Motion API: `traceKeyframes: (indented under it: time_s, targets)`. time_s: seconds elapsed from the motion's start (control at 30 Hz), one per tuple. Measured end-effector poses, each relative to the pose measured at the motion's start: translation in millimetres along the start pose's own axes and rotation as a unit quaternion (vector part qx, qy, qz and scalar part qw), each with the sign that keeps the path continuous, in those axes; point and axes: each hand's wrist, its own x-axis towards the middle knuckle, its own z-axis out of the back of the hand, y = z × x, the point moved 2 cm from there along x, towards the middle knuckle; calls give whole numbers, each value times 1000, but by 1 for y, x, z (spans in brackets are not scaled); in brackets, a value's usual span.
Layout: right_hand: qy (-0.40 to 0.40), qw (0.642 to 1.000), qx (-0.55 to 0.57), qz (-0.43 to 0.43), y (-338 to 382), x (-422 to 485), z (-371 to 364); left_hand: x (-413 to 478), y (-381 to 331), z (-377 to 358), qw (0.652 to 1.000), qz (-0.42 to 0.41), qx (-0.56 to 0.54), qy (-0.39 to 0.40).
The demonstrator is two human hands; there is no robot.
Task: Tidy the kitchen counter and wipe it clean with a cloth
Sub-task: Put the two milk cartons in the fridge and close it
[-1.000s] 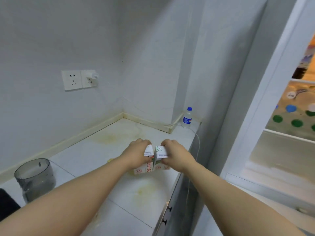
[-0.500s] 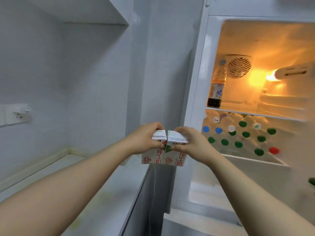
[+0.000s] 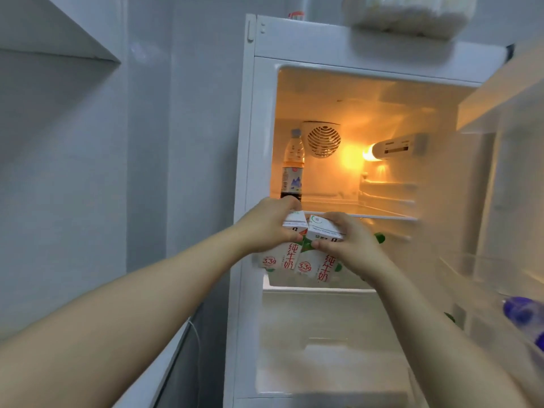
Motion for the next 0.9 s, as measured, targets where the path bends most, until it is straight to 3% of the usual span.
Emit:
traceKeyframes:
  time_s: [0.37, 0.6, 0.9]
  targets:
    - [-120, 990, -47, -63, -41, 13, 22, 56, -4, -31, 999, -25, -21, 7]
    - [-188, 976, -72, -77, -38, 58, 25, 94, 11, -16, 998, -10, -35, -43]
    - [-194, 970, -131, -61, -34, 148, 43, 165, 17, -5, 995, -2, -33, -91]
